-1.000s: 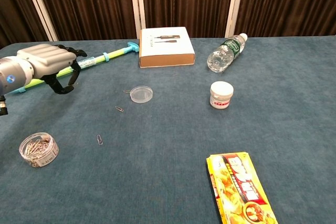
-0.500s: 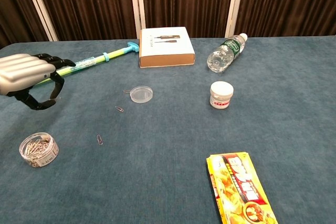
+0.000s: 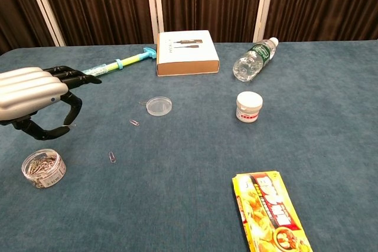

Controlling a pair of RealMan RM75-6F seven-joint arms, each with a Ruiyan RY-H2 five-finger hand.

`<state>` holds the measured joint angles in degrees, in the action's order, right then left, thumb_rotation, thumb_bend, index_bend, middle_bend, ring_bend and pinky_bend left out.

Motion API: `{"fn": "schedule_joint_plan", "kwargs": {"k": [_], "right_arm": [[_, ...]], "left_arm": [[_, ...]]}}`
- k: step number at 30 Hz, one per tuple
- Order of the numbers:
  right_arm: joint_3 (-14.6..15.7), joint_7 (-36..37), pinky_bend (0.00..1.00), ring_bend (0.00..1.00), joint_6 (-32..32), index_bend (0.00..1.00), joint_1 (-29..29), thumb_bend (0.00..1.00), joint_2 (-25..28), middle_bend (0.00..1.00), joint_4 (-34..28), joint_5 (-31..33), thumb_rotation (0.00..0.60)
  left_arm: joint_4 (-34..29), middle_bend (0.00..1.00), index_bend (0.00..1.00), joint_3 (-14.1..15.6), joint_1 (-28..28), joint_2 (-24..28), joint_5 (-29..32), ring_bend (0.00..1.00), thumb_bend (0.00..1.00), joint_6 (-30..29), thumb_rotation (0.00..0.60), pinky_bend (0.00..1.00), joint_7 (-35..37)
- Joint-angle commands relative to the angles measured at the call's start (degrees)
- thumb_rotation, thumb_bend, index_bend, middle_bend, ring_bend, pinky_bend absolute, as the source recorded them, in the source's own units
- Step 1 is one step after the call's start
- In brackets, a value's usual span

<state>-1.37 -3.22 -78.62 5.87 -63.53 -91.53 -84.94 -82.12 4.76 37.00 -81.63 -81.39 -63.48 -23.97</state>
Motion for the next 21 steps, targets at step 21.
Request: {"fn": "schedule_joint_plan", "kwargs": {"k": [21], "right_arm": [[0.5, 0.3, 0.0, 0.0, -1.2, 0.0, -0.5, 0.0, 0.2, 0.0, -0.1, -1.3, 0.6]], "left_arm": [[-3.0, 0.0, 0.6, 4.2, -6.1, 4.5, -6.5, 0.0, 0.41, -3.9, 0.6, 0.03, 1.6]]}}
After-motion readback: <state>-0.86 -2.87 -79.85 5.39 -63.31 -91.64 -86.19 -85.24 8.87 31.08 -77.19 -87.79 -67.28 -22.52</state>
